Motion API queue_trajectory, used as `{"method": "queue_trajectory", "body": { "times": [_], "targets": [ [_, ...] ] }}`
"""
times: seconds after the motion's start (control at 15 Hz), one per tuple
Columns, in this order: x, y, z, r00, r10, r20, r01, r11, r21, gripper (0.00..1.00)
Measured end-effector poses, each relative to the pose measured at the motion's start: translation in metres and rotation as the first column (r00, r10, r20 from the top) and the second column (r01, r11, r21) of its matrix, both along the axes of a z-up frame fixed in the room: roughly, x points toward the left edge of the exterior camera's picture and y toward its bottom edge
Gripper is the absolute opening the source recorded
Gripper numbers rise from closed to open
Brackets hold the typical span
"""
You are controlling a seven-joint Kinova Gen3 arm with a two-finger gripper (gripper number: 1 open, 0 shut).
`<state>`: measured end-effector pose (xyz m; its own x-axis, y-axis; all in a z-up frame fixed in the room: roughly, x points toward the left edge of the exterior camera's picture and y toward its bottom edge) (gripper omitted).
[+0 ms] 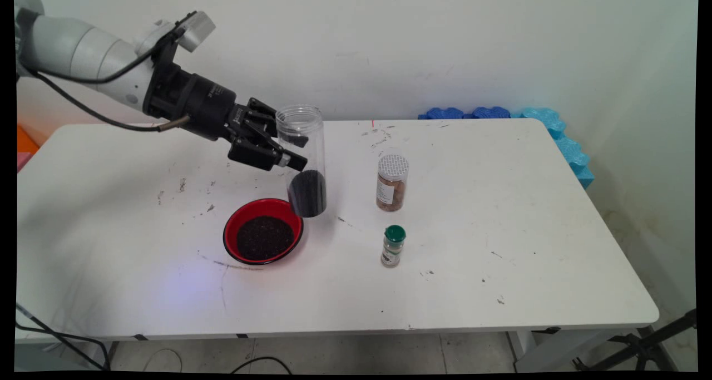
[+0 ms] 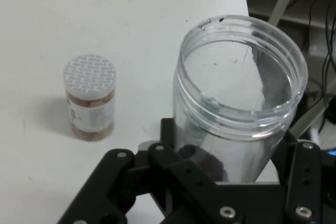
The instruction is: Pour the black seasoning powder in the red bowl, then place the picked object on the table
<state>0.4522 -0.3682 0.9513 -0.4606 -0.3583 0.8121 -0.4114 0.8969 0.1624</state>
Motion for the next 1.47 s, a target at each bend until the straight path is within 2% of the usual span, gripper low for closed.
{"method": "queue_trajectory", "body": {
  "times": [0.2,0.47,1.13,1.47],
  "targets": [
    [-0.002,0.003,0.000,0.998,-0.060,0.035,0.063,0.994,-0.089,0.00],
    [-0.004,0.005,0.000,0.993,-0.093,0.067,0.102,0.984,-0.148,0.00],
    [-0.009,0.000,-0.005,0.993,-0.072,0.093,0.087,0.981,-0.174,0.00],
    [-0.020,-0.009,-0.020,0.995,-0.045,0.085,0.060,0.983,-0.175,0.00]
  ]
}}
